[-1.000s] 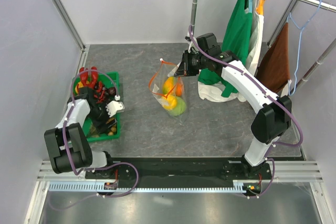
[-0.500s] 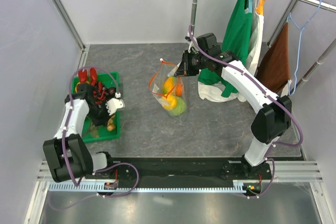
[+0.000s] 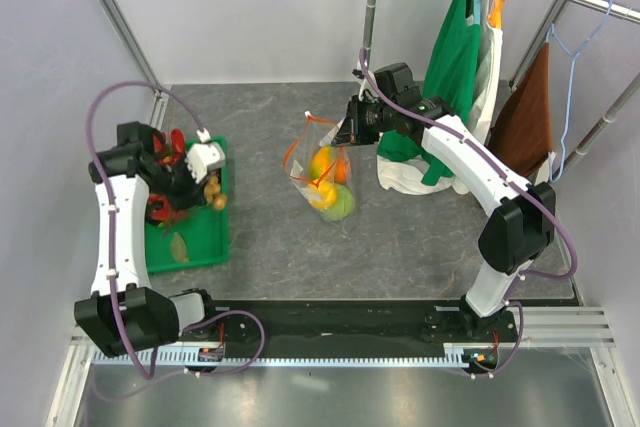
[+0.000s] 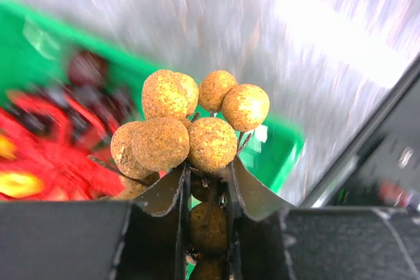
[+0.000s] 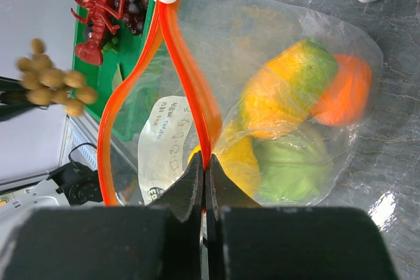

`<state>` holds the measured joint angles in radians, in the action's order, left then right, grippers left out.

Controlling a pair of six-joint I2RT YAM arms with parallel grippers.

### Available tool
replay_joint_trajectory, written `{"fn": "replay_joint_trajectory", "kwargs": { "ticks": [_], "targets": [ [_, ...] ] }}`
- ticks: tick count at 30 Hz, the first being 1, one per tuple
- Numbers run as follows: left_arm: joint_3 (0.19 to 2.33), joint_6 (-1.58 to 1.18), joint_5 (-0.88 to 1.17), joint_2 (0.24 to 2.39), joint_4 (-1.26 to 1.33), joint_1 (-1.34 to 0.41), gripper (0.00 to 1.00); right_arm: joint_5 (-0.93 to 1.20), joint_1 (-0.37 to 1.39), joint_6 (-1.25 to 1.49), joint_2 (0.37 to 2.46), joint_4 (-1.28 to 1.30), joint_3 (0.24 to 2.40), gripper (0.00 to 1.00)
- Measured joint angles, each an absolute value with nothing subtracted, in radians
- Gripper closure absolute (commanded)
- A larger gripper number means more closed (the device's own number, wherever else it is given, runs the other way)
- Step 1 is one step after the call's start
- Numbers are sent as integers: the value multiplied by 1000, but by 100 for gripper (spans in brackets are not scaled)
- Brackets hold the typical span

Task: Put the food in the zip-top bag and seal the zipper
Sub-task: Pick up the fake fruit from the bin, then place the fake fruit in the zipper food storage bag.

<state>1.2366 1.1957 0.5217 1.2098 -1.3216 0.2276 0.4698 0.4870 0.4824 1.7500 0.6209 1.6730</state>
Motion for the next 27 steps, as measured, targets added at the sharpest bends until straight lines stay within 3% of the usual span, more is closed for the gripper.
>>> {"fn": "replay_joint_trajectory", "kwargs": {
  "ticks": [5, 10, 14, 18, 27],
  "targets": [
    [1486, 983, 796, 1237, -1303, 228, 98, 473, 487, 482, 1750, 621, 1673, 100],
    [1529, 559, 1034, 1213, -959, 171, 98, 479, 485, 483, 1750, 621, 1673, 100],
    [1356, 188, 1030, 1152, -440, 25, 98, 515, 477, 483, 1750, 617, 1673, 100],
    [1222, -7, 943, 1134, -48, -205, 94, 561, 463, 486, 1750, 604, 1673, 100],
    [1120, 72, 893, 1232, 403, -428, 98, 698, 417, 497, 1750, 598, 1673, 100]
  ]
}}
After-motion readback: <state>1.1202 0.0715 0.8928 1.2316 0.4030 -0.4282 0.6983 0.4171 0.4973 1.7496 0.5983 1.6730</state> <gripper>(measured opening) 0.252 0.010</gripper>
